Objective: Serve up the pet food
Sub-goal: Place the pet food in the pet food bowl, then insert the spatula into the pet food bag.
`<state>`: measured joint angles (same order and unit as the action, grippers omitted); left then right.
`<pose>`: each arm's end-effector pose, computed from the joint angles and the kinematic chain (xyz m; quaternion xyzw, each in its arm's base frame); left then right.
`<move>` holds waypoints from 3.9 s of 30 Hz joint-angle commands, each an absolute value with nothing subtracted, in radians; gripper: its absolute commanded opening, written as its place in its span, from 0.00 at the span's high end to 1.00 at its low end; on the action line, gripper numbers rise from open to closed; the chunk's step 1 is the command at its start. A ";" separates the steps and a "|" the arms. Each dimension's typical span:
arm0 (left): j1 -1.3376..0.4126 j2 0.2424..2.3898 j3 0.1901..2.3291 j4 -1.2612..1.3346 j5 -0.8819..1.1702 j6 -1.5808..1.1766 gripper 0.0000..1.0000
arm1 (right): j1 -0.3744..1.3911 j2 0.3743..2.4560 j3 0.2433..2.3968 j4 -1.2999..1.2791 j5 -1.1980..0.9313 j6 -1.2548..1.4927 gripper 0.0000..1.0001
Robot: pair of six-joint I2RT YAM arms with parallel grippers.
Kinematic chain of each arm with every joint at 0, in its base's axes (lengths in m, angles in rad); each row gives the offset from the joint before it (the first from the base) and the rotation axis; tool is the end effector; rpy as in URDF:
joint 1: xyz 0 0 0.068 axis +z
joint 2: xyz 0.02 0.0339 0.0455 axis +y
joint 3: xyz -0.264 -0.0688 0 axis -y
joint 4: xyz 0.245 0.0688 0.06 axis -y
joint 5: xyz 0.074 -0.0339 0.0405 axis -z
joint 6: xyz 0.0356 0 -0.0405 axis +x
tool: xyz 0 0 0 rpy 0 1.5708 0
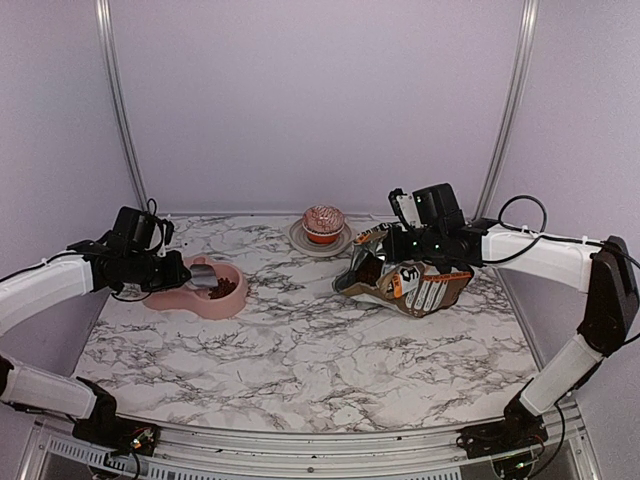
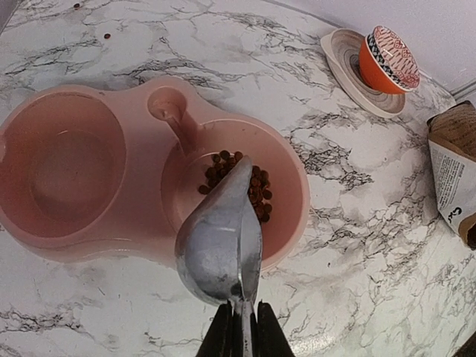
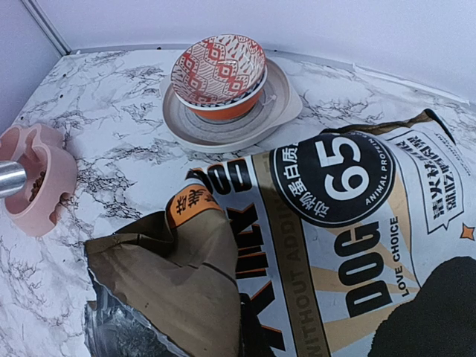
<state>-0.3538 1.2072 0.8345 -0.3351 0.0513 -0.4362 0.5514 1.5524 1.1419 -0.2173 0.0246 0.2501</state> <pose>0.2427 -0.0916 0.2557 -0.0267 0.9077 -0.1824 0.3769 0.3007 0.1839 0.2703 -0.1282 0.8816 0.1671 0.4225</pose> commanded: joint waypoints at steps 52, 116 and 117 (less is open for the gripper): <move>-0.463 1.113 0.907 -0.357 0.088 -0.450 1.00 | 0.650 1.597 1.219 -0.215 -0.062 0.275 1.00; -0.751 1.546 0.901 0.244 0.368 -0.714 1.00 | 0.812 1.740 1.391 -0.379 0.034 0.181 1.00; -0.752 1.558 0.907 0.244 0.366 -0.719 1.00 | 0.812 1.739 1.386 -0.374 0.032 0.181 1.00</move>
